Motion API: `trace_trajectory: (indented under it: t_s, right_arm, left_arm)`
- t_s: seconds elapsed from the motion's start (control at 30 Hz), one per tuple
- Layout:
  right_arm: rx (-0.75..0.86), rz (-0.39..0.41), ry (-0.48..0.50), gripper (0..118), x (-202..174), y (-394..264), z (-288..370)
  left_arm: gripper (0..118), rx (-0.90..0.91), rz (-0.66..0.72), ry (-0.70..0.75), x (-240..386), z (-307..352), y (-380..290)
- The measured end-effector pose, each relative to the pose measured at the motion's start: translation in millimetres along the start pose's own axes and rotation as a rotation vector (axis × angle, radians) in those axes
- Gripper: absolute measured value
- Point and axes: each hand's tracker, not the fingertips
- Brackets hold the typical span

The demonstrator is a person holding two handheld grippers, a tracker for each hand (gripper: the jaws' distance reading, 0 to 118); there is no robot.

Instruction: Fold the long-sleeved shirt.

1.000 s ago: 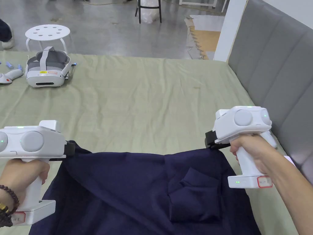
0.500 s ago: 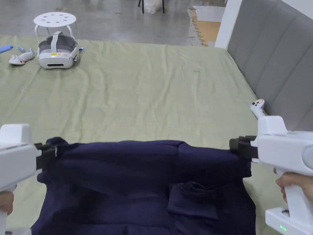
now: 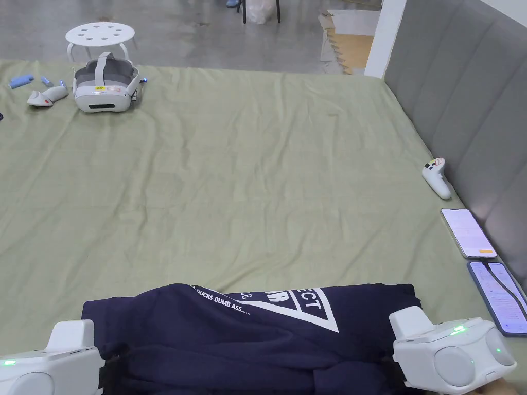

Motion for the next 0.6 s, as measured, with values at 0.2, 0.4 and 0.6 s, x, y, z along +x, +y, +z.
trace_trajectory:
  t_s: [0.2, 0.4, 0.6]
  right_arm:
    - [0.112, -0.052, -0.063, 113, 6.1, 5.8, 30.5]
    - [0.353, -0.191, 0.088, 39, 8.3, 22.5, 103.2]
    - [0.394, -0.151, 0.082, 2, -12.4, 38.4, 116.7]
  left_arm:
    - [111, 0.048, 0.039, -0.093, 3.6, 36.0, 5.8]
    - [75, 0.283, 0.039, -0.123, 2.0, 115.1, 38.1]
    - [5, 0.295, 0.101, -0.12, -21.3, 115.0, 53.0]
